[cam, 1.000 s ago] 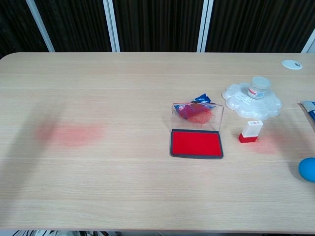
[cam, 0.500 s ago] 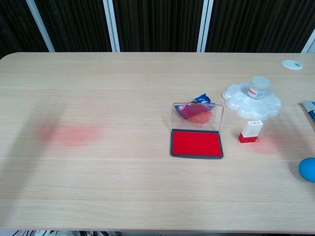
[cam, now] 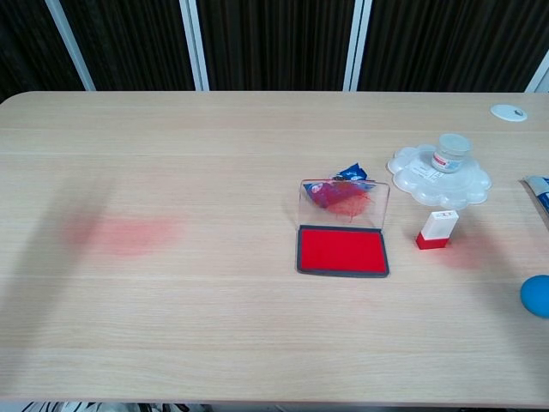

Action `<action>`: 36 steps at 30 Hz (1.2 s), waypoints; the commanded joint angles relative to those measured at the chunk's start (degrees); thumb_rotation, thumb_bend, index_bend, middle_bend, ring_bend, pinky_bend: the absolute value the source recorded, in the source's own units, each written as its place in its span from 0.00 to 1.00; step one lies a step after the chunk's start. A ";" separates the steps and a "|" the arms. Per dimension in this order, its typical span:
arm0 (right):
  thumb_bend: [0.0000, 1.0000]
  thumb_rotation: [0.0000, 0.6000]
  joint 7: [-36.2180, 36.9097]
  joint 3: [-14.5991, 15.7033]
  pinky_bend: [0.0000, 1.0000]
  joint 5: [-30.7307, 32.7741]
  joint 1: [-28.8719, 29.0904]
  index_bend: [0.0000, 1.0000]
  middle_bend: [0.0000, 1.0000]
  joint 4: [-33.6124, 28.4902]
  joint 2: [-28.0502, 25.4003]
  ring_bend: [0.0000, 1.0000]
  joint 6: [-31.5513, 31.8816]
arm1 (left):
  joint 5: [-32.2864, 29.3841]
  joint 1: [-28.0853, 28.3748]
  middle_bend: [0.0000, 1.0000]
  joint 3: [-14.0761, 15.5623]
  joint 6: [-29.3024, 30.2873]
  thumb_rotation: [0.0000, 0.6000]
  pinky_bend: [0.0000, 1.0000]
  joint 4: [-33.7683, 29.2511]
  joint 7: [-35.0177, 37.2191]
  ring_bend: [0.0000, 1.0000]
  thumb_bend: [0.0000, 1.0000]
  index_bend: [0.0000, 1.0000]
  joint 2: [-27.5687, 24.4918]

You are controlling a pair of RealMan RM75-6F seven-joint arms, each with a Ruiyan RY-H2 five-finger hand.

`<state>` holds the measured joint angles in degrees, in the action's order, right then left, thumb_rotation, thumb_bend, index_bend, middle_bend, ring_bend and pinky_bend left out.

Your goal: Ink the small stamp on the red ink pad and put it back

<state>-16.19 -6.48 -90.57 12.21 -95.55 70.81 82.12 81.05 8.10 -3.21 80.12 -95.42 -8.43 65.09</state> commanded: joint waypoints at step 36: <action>0.27 1.00 -18.60 -4.86 0.31 22.93 14.59 0.44 0.39 11.44 21.64 0.30 -18.67 | -0.72 0.79 0.00 0.23 -2.21 1.00 0.00 -0.83 2.90 0.00 0.00 0.00 -1.70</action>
<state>-35.07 -11.59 -67.98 26.60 -84.86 91.92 63.72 80.34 8.88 -2.97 77.92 -96.24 -5.53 63.40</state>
